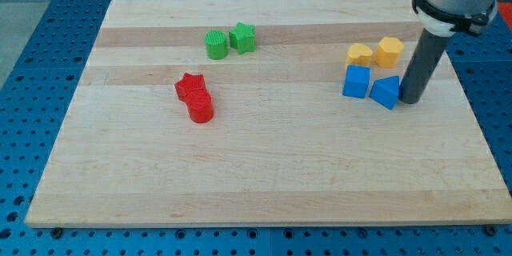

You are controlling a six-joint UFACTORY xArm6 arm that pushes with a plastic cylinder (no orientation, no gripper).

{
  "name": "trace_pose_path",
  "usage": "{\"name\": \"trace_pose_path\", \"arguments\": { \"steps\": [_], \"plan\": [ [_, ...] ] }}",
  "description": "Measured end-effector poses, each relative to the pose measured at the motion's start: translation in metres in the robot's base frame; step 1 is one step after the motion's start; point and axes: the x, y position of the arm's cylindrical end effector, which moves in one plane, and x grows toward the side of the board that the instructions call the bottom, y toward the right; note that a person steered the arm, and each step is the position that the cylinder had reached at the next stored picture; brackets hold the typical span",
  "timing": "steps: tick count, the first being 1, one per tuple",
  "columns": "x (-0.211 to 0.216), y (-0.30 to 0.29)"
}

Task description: Slide the blue triangle close to the yellow hexagon

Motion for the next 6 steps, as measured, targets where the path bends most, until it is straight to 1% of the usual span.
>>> {"name": "trace_pose_path", "arguments": {
  "steps": [1, 2, 3, 4, 5, 6],
  "plan": [
    [0.031, -0.001],
    [0.031, -0.029],
    [-0.005, -0.024],
    [-0.017, -0.011],
    [-0.004, -0.011],
    [0.015, -0.031]
  ]
}}
